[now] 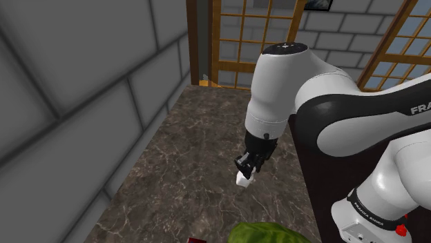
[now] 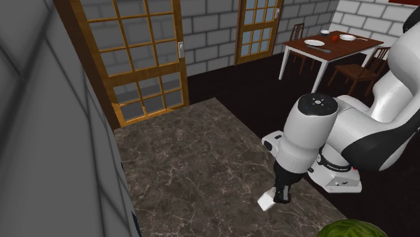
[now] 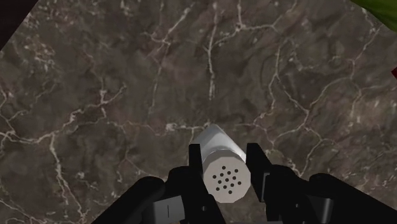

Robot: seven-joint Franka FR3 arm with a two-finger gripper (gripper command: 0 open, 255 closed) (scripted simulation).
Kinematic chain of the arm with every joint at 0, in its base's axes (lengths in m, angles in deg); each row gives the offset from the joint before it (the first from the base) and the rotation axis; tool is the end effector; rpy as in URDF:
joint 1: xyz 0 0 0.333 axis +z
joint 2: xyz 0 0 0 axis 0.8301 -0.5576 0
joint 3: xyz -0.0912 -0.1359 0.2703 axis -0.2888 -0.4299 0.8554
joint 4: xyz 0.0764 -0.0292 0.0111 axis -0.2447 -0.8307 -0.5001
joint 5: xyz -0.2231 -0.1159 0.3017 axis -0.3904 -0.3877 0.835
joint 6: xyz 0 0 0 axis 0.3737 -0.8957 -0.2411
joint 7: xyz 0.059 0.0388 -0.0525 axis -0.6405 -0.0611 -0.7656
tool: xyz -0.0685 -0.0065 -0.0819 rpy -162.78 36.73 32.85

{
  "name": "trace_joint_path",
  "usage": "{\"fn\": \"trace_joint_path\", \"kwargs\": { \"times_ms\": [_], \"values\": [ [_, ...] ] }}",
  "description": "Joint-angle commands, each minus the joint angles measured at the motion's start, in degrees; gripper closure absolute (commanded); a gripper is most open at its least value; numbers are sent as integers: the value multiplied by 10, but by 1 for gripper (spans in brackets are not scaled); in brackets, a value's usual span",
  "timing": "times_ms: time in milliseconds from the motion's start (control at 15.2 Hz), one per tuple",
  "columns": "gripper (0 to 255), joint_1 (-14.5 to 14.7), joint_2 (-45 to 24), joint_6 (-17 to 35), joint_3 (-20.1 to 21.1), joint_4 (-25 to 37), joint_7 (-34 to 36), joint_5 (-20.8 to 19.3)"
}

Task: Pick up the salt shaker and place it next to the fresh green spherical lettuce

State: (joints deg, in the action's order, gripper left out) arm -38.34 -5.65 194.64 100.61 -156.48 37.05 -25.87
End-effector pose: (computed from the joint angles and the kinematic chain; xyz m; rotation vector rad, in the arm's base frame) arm 0.2855 0.2736 0.3824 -3.1373 0.1155 0.0004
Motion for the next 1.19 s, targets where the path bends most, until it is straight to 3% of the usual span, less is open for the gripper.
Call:
{"fn": "trace_joint_path", "kwargs": {
  "times_ms": [0, 330, 396, 726, 990, 1122],
  "values": [
    [255, 0, -2, 3, 0, -1, 0, 0],
    [255, 0, -2, 3, 0, -1, 0, 0],
    [0, 0, -2, 3, 0, -1, 0, 0],
    [0, 0, -2, 3, 0, -1, 0, 0],
    [0, 1, 37, -82, -17, 46, -3, -4],
    [0, 1, 37, -82, -17, 46, -3, -4]
  ]
}}
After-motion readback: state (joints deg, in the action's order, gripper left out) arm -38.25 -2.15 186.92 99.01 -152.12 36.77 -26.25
